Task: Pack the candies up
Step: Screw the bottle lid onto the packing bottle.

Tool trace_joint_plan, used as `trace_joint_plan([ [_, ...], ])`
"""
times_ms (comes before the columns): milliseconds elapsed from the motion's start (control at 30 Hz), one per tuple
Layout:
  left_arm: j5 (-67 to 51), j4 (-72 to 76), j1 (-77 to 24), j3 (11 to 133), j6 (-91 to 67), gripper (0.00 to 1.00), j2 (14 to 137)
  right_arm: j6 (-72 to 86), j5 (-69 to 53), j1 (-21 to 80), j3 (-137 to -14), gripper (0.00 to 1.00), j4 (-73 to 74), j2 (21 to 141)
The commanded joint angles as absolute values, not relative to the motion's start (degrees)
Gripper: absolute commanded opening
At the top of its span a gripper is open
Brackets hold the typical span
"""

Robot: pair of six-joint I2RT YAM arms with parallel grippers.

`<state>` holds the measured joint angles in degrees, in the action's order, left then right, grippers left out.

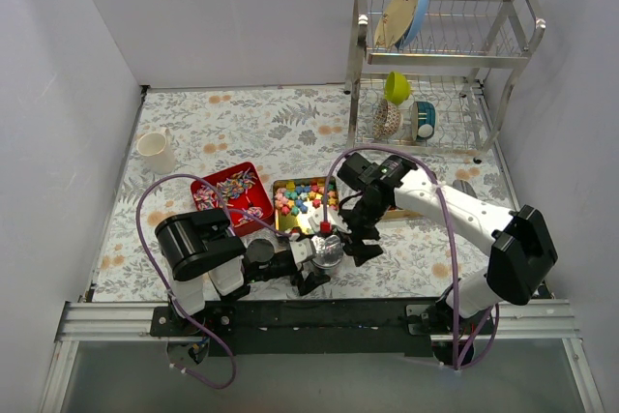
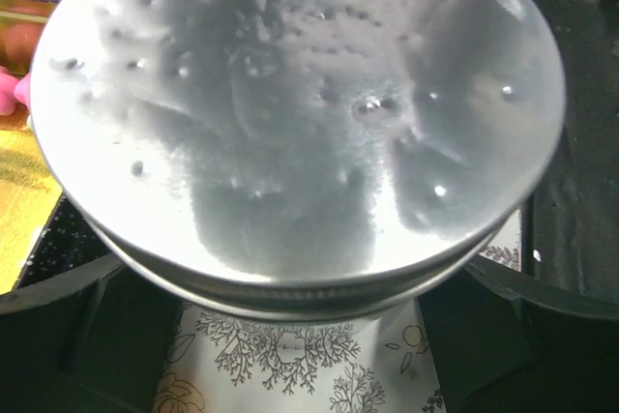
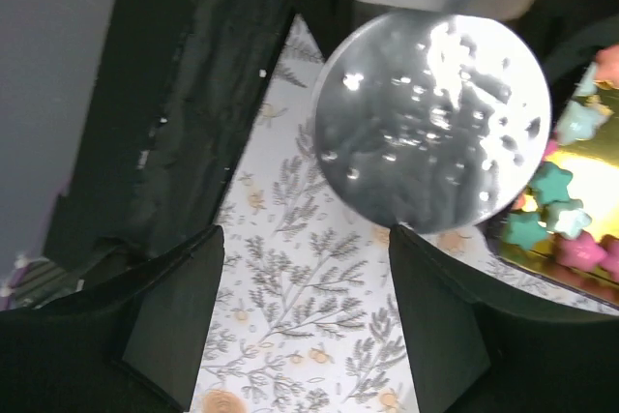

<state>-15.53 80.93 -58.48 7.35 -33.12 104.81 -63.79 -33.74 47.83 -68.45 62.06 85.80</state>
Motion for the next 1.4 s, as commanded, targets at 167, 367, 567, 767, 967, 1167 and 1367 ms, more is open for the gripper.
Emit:
trace_joint_plan([
  [167, -14.6, 96.9, -57.2, 5.7, -34.5, 0.00, 107.8, -58.8, -35.4, 46.6, -70.7, 0.73, 68.0, 81.7],
  [367, -16.7, 95.1, -57.2, 5.9, -34.0, 0.00, 107.5, -58.6, -35.3, 43.1, -77.2, 0.73, 63.6, 88.0],
  [567, -17.2, 94.4, -57.1, 6.0, -34.1, 0.00, 107.1, -63.0, -40.2, 45.4, -84.2, 0.74, 64.2, 96.1],
  [767, -16.3, 93.3, -57.1, 6.2, -36.2, 0.00, 106.4, -65.3, -41.8, 49.0, -83.2, 0.74, 64.5, 97.6],
  [967, -14.9, 93.2, -57.2, 6.3, -36.6, 0.00, 106.4, -65.0, -41.4, 50.9, -78.5, 0.74, 64.1, 95.9],
  [1167, -14.2, 93.6, -57.0, 6.4, -37.4, 0.00, 106.7, -64.9, -39.6, 51.0, -74.9, 0.74, 63.7, 93.6],
  [1367, -14.1, 93.6, -57.0, 6.4, -37.2, 0.00, 107.0, -62.7, -38.1, 51.0, -71.9, 0.73, 62.7, 90.6],
])
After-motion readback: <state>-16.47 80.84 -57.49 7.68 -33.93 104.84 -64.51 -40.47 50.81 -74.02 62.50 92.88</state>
